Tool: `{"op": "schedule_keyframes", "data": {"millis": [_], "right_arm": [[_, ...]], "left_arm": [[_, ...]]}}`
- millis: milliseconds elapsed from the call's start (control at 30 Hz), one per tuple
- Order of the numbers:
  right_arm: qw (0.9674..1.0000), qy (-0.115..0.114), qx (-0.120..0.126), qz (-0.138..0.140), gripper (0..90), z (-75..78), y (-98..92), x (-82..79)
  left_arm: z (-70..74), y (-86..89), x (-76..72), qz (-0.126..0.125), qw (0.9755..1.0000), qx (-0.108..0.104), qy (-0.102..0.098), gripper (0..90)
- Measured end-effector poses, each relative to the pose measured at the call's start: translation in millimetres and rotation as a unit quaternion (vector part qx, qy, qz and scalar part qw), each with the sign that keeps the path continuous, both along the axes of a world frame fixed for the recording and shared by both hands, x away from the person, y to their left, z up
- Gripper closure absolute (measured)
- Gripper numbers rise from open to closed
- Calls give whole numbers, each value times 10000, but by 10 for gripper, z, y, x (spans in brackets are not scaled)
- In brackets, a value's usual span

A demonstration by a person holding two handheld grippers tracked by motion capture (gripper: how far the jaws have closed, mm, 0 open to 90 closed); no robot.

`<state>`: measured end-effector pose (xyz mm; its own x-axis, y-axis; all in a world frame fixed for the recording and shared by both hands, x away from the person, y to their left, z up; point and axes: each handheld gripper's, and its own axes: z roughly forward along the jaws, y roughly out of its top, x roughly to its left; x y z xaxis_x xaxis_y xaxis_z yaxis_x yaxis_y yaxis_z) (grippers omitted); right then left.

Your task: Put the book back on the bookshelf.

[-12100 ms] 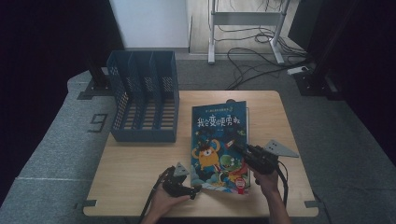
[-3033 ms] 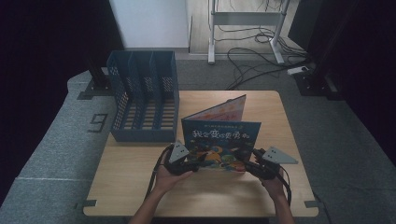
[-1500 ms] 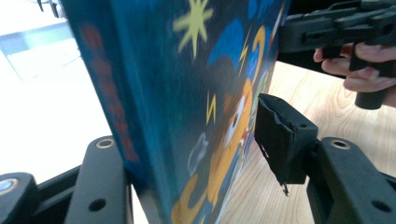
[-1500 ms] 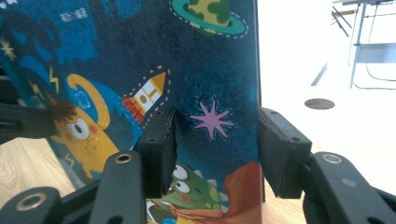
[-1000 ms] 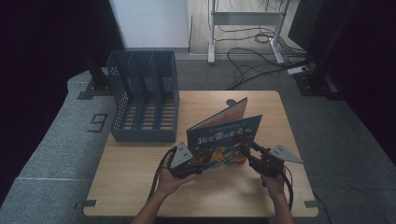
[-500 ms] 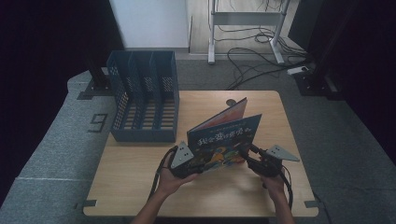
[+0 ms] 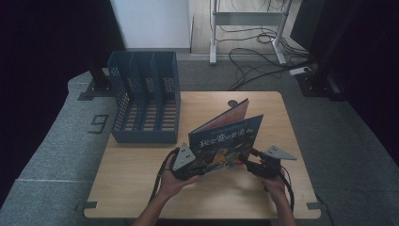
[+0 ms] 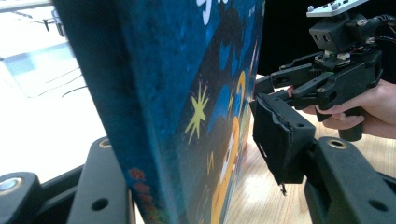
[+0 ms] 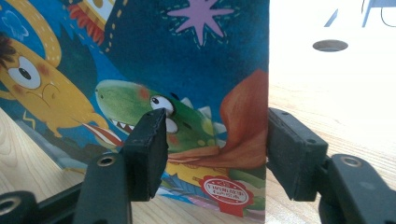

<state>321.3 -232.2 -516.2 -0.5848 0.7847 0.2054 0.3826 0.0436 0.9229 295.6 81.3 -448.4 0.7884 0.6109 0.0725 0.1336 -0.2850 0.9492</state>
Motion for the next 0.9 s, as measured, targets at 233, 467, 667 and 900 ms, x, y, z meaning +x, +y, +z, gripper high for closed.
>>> {"op": "schedule_keyframes", "data": {"millis": [233,467,667,900], "right_arm": [[10000,-27,3,-53,378,-7,61,16],[10000,-73,-15,-21,366,-17,146,37],[10000,-45,-23,-24,359,-16,148,35],[10000,-19,1,0,359,-17,143,40]], "left_arm": [[15,31,-4,106,9999,-46,-26,470],[55,119,-6,80,9997,-235,42,540],[39,106,4,31,9995,-256,186,508],[9,53,42,136,9994,-172,280,497]]}}
